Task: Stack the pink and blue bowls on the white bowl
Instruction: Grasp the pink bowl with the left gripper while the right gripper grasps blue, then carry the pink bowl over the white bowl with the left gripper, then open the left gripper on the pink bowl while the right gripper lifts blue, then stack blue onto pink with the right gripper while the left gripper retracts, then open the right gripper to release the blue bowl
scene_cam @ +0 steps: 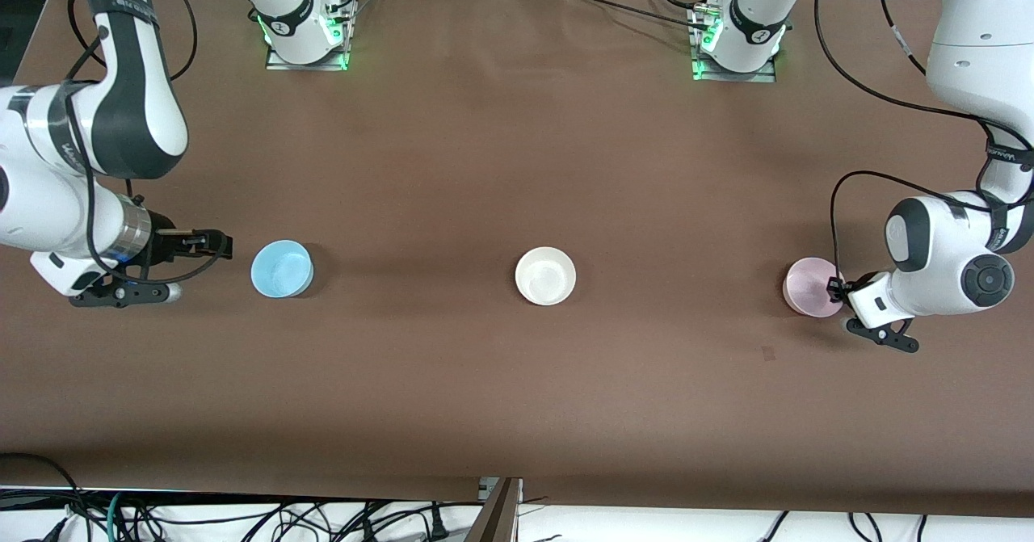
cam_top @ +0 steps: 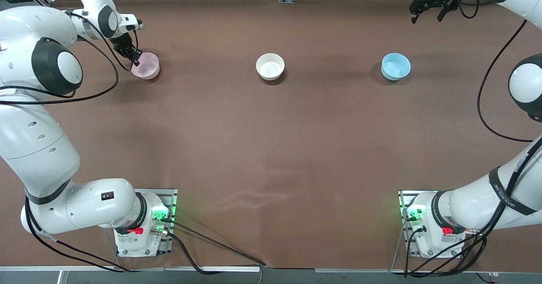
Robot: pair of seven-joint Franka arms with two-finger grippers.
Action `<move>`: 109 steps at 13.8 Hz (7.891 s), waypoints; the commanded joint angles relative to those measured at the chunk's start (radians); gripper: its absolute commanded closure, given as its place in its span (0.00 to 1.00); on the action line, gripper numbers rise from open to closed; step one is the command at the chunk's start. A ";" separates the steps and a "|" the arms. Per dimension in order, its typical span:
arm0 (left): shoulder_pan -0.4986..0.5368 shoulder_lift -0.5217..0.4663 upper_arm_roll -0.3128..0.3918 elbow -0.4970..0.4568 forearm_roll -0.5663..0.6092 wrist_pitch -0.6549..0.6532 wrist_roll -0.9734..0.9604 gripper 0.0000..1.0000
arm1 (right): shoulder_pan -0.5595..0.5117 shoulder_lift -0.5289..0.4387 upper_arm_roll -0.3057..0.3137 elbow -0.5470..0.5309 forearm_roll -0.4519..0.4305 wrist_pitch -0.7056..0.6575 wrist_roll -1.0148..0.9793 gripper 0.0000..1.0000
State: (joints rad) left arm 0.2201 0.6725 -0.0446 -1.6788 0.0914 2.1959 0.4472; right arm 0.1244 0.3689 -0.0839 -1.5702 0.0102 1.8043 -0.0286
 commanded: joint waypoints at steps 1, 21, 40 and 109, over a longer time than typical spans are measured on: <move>0.001 -0.034 -0.014 -0.007 -0.019 -0.015 0.021 1.00 | -0.002 0.021 0.004 0.027 0.008 -0.013 0.001 0.00; -0.564 0.102 -0.228 0.284 -0.021 -0.044 -1.196 1.00 | -0.006 0.094 -0.027 -0.438 0.005 0.609 -0.120 0.00; -0.593 0.116 -0.228 0.271 -0.076 -0.056 -1.145 1.00 | -0.012 0.120 -0.016 -0.247 0.016 0.334 -0.085 1.00; -0.208 -0.619 -0.015 -0.009 -0.041 -0.458 -0.329 0.00 | 0.521 0.407 0.141 0.084 0.321 0.696 0.892 0.78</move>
State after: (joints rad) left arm 0.0151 0.0308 -0.0564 -1.7261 0.0440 1.7442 0.1009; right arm 0.6396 0.7597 0.0627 -1.5184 0.3458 2.4965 0.8516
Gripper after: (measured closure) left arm 0.000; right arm 0.974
